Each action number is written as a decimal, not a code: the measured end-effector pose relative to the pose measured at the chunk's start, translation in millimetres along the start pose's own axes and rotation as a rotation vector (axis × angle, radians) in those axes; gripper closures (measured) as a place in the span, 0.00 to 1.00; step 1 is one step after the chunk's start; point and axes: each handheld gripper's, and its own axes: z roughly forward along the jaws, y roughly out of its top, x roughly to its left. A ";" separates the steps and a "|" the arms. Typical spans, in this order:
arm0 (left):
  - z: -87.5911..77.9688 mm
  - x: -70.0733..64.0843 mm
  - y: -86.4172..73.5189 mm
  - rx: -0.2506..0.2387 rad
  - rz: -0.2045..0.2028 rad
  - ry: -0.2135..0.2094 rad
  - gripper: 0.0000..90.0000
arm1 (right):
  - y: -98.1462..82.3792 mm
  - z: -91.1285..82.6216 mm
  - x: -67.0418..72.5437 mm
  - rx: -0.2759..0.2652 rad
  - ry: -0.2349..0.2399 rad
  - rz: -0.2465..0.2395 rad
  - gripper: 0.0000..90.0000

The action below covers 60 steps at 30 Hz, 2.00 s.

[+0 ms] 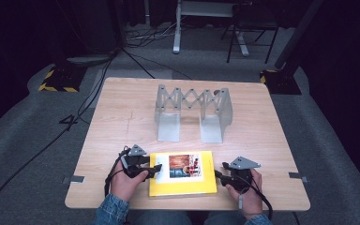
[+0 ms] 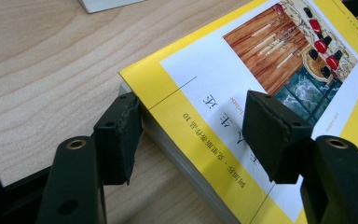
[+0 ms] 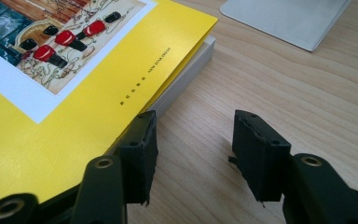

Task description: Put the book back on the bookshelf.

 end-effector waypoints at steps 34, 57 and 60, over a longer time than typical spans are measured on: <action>-25.7 -24.3 18.1 -0.081 0.118 -0.152 0.99 | -3.4 -11.2 -2.5 -0.006 -0.010 0.023 0.37; -47.4 -50.4 56.8 -0.114 0.191 -0.168 0.99 | 17.9 -36.9 54.3 -0.145 -0.019 -0.252 0.26; -48.2 -50.6 57.6 -0.115 0.190 -0.176 0.99 | 18.7 -33.9 59.6 -0.144 -0.014 -0.273 0.25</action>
